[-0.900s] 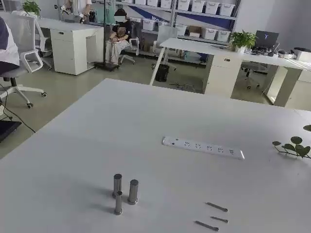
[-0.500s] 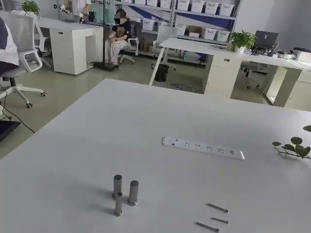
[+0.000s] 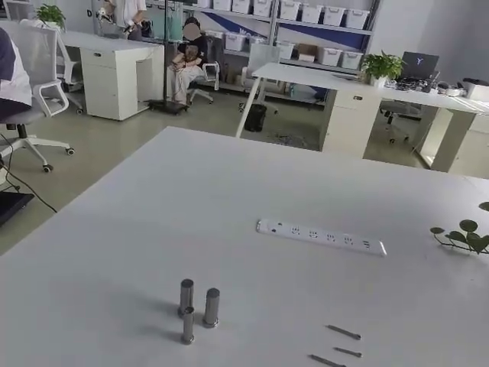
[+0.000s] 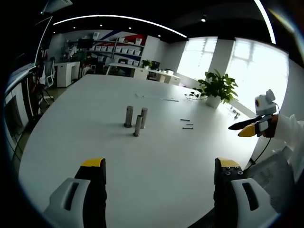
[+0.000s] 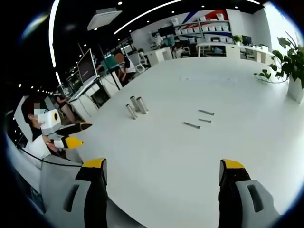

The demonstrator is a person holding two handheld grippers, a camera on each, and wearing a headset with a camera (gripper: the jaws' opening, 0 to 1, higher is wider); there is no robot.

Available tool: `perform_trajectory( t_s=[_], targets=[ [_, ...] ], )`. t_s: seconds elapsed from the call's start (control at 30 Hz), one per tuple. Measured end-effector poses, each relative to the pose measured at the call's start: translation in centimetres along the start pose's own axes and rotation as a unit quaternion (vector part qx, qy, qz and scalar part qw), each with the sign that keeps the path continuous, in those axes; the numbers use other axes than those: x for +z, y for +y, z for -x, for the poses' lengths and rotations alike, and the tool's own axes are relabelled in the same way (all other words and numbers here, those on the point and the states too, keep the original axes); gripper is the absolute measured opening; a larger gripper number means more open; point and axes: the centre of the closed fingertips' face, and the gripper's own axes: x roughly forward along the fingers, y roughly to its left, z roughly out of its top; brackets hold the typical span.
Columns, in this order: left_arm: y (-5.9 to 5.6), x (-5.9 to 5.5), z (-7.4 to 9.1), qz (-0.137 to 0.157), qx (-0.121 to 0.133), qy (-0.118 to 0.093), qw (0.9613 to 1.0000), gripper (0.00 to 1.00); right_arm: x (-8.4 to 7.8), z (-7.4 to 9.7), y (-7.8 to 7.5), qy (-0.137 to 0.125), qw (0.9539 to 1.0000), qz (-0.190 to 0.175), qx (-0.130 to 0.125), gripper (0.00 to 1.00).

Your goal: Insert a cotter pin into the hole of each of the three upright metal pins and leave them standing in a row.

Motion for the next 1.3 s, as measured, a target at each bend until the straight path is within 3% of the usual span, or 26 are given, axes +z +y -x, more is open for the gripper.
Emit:
perform_trajectory(
  t_s=[0.17,0.43,0.6,0.8,1.07,1.3],
  targets=[
    [-0.3,-0.3,-0.1,0.002,-0.005,0.005,1.0,0.97,0.2,0.0,0.2,-0.01,0.9998,-0.019,0.005,0.97],
    [-0.3,-0.4,-0.1,0.008,-0.006,0.008,0.9999,0.99,0.4,-0.1,0.7,-0.019,0.9996,-0.014,0.016,0.98],
    [-0.4,-0.3,-0.1,0.006,-0.009,0.005,0.9999,0.99,0.5,0.0,1.1,-0.026,0.9994,0.013,0.019,0.99],
    [-1.1,-0.3,-0.3,-0.003,-0.021,0.011,0.9997,0.99,0.3,0.0,1.4,-0.025,0.9995,0.007,0.019,0.99],
    [-1.5,-0.6,-0.5,-0.016,-0.036,0.023,0.999,0.99,-0.5,0.3,1.4,-0.027,0.9996,-0.003,0.004,0.98],
    [-1.2,-0.1,-0.2,-0.038,-0.043,0.024,0.9981,0.99,-0.1,0.4,1.1,-0.036,0.9993,0.002,-0.008,0.96]
  ],
)
